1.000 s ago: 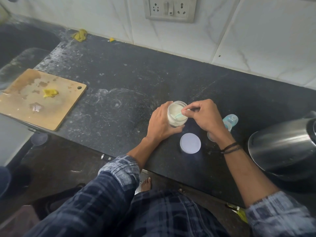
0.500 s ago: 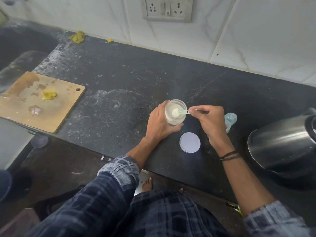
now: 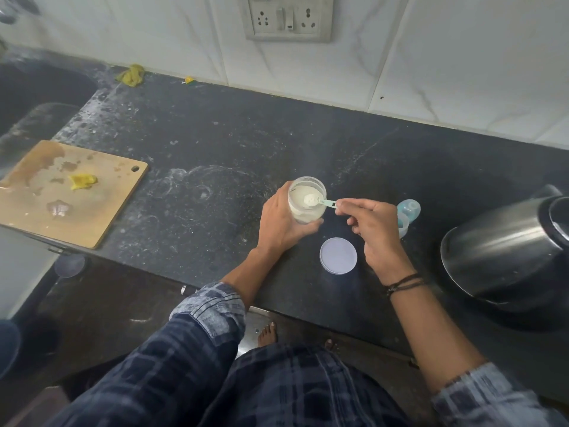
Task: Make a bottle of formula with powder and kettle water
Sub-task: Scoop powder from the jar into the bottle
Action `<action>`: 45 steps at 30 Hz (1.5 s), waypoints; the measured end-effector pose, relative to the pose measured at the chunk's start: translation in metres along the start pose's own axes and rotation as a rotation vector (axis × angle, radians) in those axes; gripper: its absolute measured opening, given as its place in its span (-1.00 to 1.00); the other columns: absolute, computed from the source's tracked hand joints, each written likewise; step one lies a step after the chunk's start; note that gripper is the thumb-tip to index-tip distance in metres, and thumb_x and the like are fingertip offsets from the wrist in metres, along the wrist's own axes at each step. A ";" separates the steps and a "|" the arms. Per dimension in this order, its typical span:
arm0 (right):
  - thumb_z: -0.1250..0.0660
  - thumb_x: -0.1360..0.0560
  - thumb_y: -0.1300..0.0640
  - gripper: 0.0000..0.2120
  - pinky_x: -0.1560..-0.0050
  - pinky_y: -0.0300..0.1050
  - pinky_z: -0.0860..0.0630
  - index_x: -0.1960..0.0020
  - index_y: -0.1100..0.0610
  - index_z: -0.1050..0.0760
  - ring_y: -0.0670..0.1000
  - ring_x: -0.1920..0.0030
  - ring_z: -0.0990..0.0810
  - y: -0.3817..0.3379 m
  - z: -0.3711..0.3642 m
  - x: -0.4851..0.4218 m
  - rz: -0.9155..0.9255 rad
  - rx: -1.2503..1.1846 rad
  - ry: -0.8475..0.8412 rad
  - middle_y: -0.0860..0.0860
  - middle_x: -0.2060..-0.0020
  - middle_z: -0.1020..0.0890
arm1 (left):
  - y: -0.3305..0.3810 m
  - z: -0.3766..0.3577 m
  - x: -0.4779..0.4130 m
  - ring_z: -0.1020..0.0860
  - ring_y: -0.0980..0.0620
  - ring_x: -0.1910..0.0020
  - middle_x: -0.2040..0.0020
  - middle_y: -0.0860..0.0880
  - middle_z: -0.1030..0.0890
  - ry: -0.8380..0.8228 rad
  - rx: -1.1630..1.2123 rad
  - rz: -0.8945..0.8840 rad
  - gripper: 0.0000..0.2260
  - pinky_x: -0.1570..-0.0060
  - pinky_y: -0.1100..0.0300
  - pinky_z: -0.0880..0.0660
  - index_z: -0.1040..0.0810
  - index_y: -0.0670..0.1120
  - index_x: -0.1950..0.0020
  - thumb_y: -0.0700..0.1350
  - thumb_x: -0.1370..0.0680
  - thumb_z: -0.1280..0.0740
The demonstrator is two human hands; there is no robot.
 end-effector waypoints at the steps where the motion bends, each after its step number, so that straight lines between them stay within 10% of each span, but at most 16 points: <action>1: -0.50 -0.47 0.21 -0.97 0.37 -0.28 -0.39 0.14 0.12 -0.72 -0.10 0.36 -0.49 0.001 0.001 0.001 -0.020 -0.042 0.000 0.05 0.27 -0.74 | -0.001 0.001 0.000 -0.57 0.02 -0.16 -0.22 0.07 -0.58 0.003 0.012 0.004 -0.24 -0.18 0.03 -0.50 -0.43 -0.02 -0.37 0.20 -0.25 -0.59; 9: -0.51 -0.47 0.25 -0.93 0.46 -0.36 -0.31 0.05 0.23 -0.70 -0.13 0.36 -0.50 0.006 0.013 0.001 -0.147 -0.325 0.023 0.09 0.22 -0.73 | -0.005 -0.005 -0.001 -0.46 0.07 -0.36 -0.39 0.14 -0.48 -0.089 0.088 0.088 -0.12 -0.39 -0.08 -0.39 -0.33 0.09 -0.46 0.22 -0.23 -0.61; 16: -0.50 -0.49 0.24 -0.98 0.55 -0.38 -0.30 0.11 0.20 -0.69 -0.14 0.36 -0.52 -0.003 0.040 0.006 -0.129 -0.423 0.059 0.11 0.18 -0.72 | -0.003 -0.001 0.015 -0.10 0.00 -0.59 -0.63 0.04 -0.13 -0.104 0.191 0.223 0.24 -0.48 -0.03 -0.02 0.13 0.02 -0.66 0.15 -0.19 -0.59; 22: -0.51 -0.47 0.25 -0.92 0.53 -0.36 -0.27 0.05 0.25 -0.70 -0.11 0.37 -0.51 -0.010 0.080 0.010 -0.056 -0.470 0.129 0.16 0.16 -0.72 | 0.067 0.025 0.020 -0.08 -0.06 -0.60 -0.59 -0.02 -0.20 0.109 0.116 -0.077 -0.10 -0.55 0.01 0.02 -0.12 -0.08 -0.62 -0.07 -0.34 -0.45; 27: -0.50 -0.49 0.23 -0.94 0.50 -0.35 -0.26 0.06 0.21 -0.70 -0.13 0.39 -0.52 -0.008 0.112 0.018 -0.024 -0.477 0.205 0.11 0.22 -0.73 | 0.126 -0.006 0.028 -0.17 0.01 -0.55 -0.52 -0.05 -0.30 -0.025 0.184 -0.250 -0.25 -0.54 0.19 -0.05 -0.26 -0.12 -0.57 -0.21 -0.42 -0.46; 45: -0.50 -0.48 0.25 -0.96 0.42 -0.34 -0.35 0.08 0.15 -0.71 -0.10 0.33 -0.63 0.020 0.160 0.038 -0.047 -0.369 0.324 0.04 0.26 -0.74 | 0.113 -0.117 0.029 -0.38 0.00 -0.42 -0.45 -0.03 -0.44 -0.417 0.232 0.121 -0.29 -0.41 0.12 -0.34 -0.35 -0.08 -0.53 -0.03 -0.45 -0.56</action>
Point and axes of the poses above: each hand's wrist, its own x-axis away from the middle knuckle, its own z-axis out of the back of the hand, y = z × x, the point moved 10 cm from there along -x, towards the middle knuckle
